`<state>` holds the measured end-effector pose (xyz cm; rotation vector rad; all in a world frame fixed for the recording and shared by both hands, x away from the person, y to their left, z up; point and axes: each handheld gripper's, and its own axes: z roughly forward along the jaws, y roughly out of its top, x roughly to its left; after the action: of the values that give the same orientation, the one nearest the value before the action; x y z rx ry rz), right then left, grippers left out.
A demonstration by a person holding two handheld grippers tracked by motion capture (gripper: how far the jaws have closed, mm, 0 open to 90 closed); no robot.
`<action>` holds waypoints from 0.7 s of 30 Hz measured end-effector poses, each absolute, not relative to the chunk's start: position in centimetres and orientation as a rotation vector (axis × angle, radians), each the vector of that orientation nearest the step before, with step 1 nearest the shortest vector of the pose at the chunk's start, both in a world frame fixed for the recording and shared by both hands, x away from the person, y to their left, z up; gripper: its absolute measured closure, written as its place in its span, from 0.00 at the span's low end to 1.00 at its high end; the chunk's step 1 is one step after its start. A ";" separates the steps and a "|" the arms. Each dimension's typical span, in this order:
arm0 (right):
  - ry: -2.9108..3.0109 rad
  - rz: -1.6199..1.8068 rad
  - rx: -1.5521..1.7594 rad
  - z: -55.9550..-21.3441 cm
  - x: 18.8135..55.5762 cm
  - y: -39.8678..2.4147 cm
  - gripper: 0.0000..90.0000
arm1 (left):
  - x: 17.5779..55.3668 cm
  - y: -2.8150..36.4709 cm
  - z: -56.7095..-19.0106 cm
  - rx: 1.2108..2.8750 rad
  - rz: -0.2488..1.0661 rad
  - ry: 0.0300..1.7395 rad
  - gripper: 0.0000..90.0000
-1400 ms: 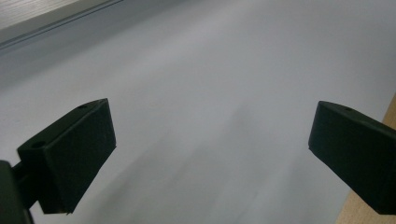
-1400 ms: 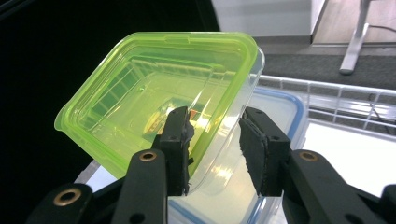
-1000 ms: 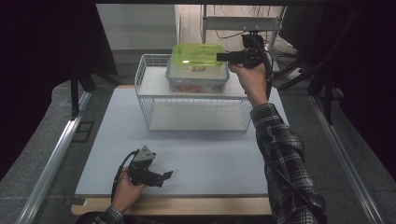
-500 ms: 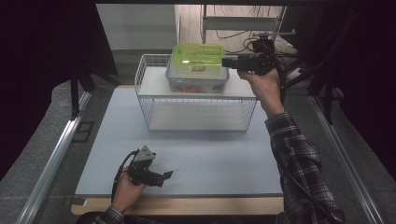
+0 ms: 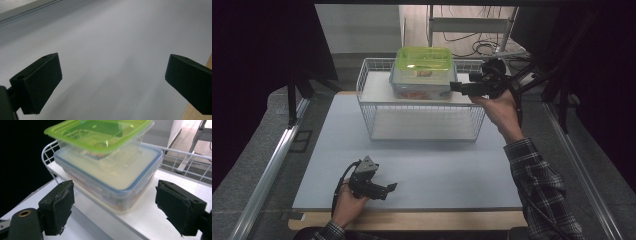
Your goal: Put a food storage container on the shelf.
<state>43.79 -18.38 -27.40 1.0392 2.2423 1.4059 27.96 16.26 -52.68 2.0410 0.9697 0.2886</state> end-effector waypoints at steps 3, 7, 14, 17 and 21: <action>2.257 1.407 1.025 -28.0 43.4 -18.3 0.16 | 28.0 16.3 -52.7 2.040 0.289 0.968 0.01; 2.266 1.407 1.009 -28.6 42.9 -18.3 0.15 | 28.0 16.3 -52.7 2.044 0.289 0.966 0.01; 2.282 1.390 0.975 -29.8 42.1 -18.2 0.12 | 28.0 16.2 -52.7 2.042 0.286 0.963 0.01; 2.296 1.389 0.965 -30.5 41.8 -18.2 0.11 | 28.0 16.2 -52.7 2.040 0.282 0.962 0.01; 2.315 1.375 0.949 -31.3 41.4 -18.2 0.09 | 28.0 16.2 -52.8 2.041 0.280 0.960 0.01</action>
<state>41.38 -18.23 -31.27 0.9489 2.3154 1.3753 27.98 16.15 -52.77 2.0412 0.9598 0.2801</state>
